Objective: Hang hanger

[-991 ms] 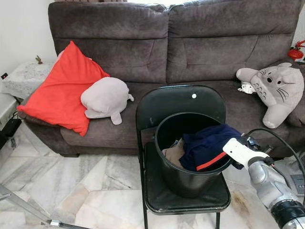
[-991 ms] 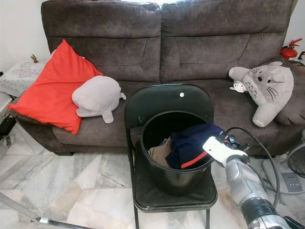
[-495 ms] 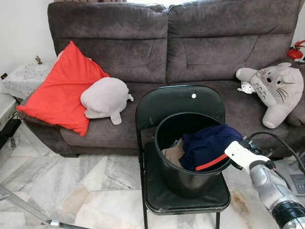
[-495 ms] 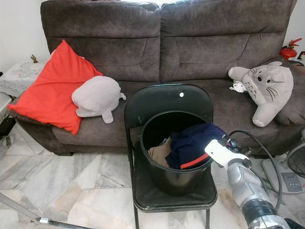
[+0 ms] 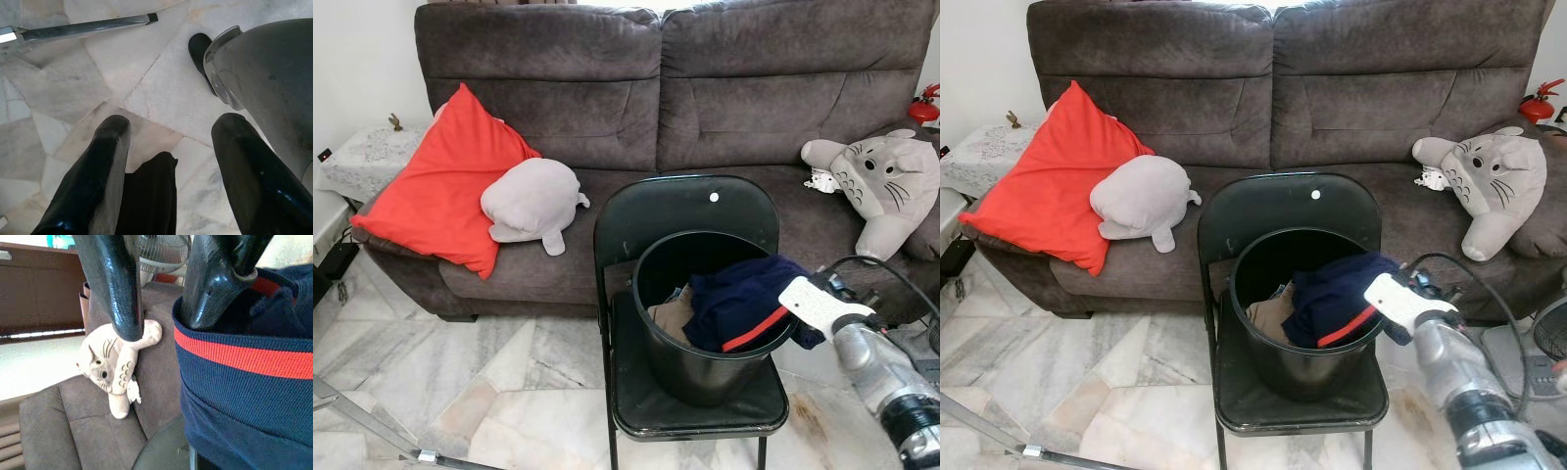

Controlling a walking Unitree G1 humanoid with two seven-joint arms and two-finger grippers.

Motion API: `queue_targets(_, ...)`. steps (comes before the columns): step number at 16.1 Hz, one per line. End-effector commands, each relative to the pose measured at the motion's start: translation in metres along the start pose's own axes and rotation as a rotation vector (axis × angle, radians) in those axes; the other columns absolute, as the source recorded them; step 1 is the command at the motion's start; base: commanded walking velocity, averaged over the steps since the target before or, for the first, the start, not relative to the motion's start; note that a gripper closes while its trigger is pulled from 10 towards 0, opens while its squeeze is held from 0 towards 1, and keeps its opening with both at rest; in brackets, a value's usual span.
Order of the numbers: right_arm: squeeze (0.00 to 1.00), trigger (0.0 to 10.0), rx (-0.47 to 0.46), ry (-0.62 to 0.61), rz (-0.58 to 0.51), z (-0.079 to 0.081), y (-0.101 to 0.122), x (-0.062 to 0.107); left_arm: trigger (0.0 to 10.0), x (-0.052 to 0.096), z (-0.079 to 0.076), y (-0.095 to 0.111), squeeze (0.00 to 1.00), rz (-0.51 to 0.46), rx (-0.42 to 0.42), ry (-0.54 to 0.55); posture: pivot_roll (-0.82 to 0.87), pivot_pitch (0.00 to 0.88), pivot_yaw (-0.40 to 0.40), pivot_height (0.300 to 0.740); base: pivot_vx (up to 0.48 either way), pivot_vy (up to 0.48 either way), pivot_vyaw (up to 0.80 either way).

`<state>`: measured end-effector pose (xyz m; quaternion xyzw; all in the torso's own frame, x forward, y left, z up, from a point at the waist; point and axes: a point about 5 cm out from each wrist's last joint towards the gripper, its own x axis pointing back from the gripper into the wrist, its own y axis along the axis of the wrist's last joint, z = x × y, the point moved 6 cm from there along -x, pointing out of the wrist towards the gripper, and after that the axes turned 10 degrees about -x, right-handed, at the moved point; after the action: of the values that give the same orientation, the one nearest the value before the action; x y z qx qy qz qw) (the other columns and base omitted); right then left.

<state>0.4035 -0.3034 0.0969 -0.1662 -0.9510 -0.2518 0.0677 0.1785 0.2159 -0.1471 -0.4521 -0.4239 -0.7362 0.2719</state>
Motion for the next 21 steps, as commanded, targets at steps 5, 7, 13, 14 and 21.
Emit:
queue_targets(5,0.0,0.0,-0.012,0.025,0.022,0.005,-0.007,0.0,10.0,0.001,0.002,-0.01,0.0,0.031,-0.024,-0.005,-0.05,0.074,0.086,0.74,0.0,0.0,0.0)
queue_targets(7,0.0,0.0,-0.015,0.024,0.018,0.005,-0.006,0.0,10.0,0.002,0.002,-0.01,0.0,0.032,-0.025,-0.004,-0.05,0.072,0.087,0.74,0.0,0.0,0.0)
queue_targets(13,0.0,0.0,-0.053,0.032,-0.001,0.009,0.0,-0.001,10.0,0.002,0.001,-0.011,0.0,0.032,-0.027,-0.003,-0.05,0.061,0.087,0.74,0.0,0.0,0.0)
queue_targets(14,0.0,0.0,-0.052,0.032,-0.007,0.01,0.001,-0.001,10.0,0.002,0.001,-0.011,0.0,0.031,-0.027,-0.002,-0.04,0.062,0.085,0.74,0.0,0.0,0.0)
queue_targets(21,0.0,0.0,-0.136,0.022,-0.08,0.01,0.019,-0.001,10.0,0.002,0.001,-0.011,0.0,0.032,-0.022,-0.002,-0.05,0.072,0.081,0.74,0.0,0.0,0.0)
